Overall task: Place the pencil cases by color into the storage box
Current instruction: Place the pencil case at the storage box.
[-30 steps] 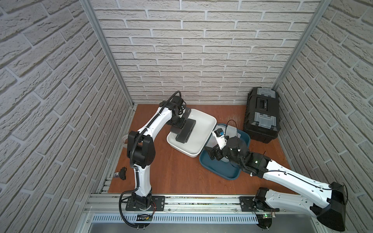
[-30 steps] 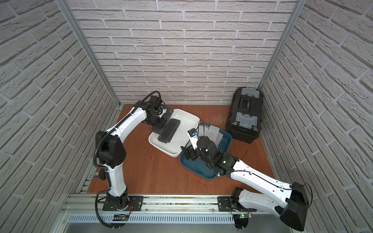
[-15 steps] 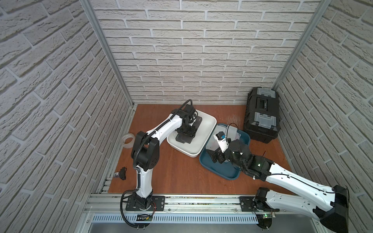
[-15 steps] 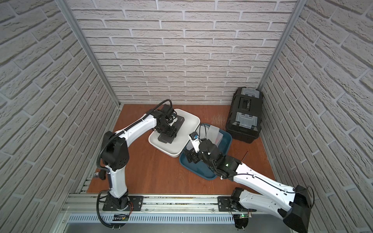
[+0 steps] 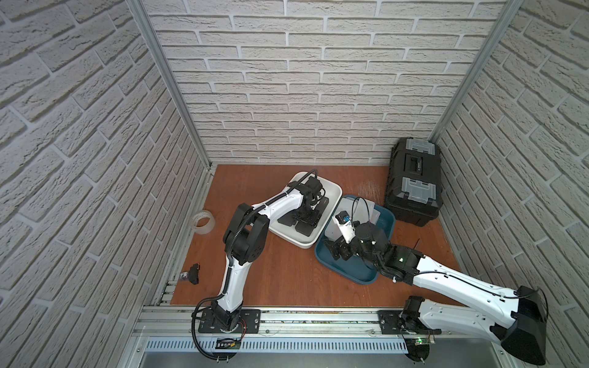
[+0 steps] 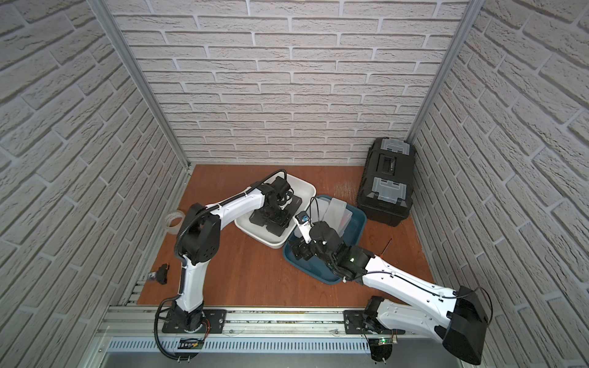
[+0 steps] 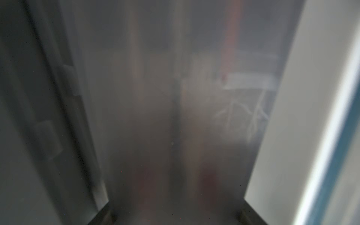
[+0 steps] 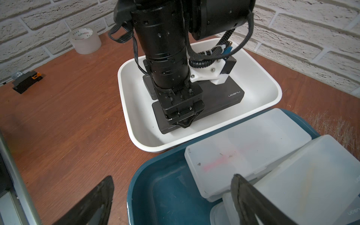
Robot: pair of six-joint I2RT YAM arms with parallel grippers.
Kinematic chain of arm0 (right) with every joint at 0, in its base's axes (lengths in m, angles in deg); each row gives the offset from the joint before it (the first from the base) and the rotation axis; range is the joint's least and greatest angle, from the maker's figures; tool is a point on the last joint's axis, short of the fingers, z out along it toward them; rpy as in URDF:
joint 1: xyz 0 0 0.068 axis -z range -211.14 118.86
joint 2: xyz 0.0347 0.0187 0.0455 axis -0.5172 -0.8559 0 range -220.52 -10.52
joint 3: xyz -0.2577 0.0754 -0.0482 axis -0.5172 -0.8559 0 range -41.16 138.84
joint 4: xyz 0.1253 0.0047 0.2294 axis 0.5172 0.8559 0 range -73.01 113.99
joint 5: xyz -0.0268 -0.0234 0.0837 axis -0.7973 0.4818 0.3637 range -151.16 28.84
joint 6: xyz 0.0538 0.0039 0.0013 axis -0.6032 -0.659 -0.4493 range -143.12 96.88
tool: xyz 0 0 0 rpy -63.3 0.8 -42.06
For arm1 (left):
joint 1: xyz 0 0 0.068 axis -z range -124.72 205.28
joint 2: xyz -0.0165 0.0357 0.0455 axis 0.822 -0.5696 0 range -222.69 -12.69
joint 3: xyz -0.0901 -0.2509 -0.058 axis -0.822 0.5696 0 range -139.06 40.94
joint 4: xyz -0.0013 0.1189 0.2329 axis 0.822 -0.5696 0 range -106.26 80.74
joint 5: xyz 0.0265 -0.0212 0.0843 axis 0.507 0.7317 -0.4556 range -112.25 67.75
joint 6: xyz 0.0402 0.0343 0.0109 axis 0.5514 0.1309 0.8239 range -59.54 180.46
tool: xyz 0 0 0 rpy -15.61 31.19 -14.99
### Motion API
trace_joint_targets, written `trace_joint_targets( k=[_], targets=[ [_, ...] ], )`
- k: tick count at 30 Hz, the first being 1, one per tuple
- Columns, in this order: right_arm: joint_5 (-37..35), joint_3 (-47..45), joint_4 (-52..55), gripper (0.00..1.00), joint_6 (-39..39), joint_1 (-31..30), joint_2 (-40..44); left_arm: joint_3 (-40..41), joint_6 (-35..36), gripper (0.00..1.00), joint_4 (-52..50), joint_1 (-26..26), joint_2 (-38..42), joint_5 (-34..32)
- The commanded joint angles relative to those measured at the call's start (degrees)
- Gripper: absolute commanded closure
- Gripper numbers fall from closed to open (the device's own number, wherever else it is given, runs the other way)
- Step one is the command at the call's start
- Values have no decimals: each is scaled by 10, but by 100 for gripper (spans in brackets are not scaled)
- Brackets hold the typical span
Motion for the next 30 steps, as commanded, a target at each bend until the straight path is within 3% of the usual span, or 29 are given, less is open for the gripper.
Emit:
trace_joint_targets(
  k=[1, 15, 20, 23, 27, 30],
  targets=[
    [12, -3, -36, 6, 7, -5, -8, -14, -8, 44, 18, 1, -8, -11],
    [10, 2, -35, 6, 6, -4, -18, -13, -25, 41, 23, 9, -43, -30],
    [10, 2, -25, 6, 3, -4, -4, -16, -26, 36, 26, 11, -43, -26],
    [9, 20, 5, 5, -2, -4, 1, -38, -23, 26, 16, 11, -43, -26],
    [2, 65, 71, 5, -5, -3, 4, -85, -4, 2, -11, 10, -35, -29],
    [-11, 89, 107, 5, -11, -3, 23, -135, 11, 2, -53, 0, -30, -46]
  ],
)
